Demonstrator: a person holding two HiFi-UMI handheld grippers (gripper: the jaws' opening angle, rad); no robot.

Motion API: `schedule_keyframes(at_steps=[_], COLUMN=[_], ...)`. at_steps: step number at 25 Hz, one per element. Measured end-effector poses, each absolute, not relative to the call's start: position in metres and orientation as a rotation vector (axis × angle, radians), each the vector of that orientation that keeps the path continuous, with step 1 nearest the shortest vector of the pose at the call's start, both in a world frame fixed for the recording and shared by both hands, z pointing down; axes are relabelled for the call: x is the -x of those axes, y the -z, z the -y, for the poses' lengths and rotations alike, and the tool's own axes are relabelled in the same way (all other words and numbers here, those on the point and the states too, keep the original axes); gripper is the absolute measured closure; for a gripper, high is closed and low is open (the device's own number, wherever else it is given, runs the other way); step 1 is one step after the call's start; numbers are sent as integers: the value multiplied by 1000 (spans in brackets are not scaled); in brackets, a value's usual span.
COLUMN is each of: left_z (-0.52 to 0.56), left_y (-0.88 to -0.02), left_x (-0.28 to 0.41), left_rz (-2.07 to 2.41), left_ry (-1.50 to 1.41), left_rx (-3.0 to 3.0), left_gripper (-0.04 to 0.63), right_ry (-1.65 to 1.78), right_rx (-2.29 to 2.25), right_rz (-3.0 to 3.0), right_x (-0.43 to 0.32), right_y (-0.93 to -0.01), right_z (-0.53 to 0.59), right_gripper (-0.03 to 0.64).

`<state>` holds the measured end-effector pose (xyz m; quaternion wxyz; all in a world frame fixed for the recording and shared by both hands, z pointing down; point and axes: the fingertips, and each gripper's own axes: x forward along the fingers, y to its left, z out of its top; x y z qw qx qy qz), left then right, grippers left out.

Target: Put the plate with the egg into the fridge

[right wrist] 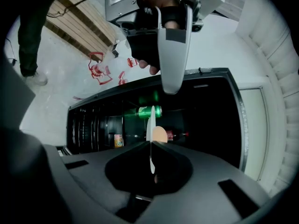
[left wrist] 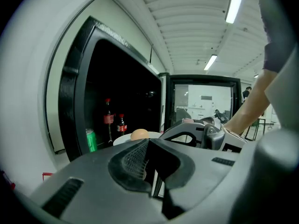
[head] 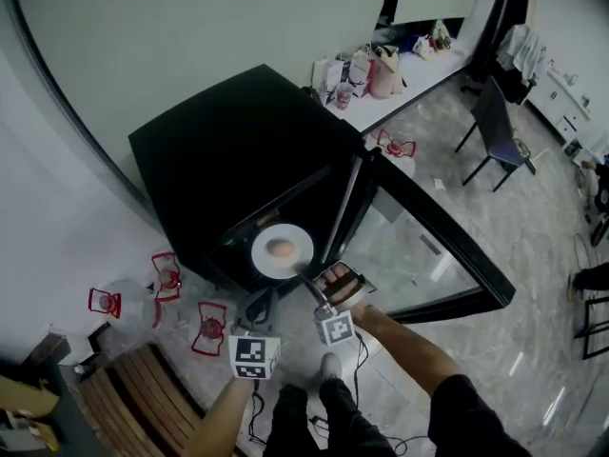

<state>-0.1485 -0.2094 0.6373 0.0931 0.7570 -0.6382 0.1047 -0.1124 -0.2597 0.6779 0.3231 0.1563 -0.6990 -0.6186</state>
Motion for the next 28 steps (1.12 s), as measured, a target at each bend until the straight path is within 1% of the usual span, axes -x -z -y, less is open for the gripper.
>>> schedule_keyframes(at_steps=[6,12,23,28], left_z=[242,263,311,316], left_y=[-706,-756,-789,-802], left_x=[154,164,172,179], left_rz=[1925,1925,1896,1901], left_ry=[-351,-374,-426,-456], left_rx=[-2149,-2066,-1956,-1898], left_gripper=[588,588,588,588], right_ry=[1691,1745,1788,1742], right_rx=[-313,-225,-150,-157], right_rz=[1813,1830,1832,1870], right_x=[143,164,188,190], right_y=[-736,-773,-781,-785], right_z=[289,300,316,323], right_gripper=[598,598,598,597])
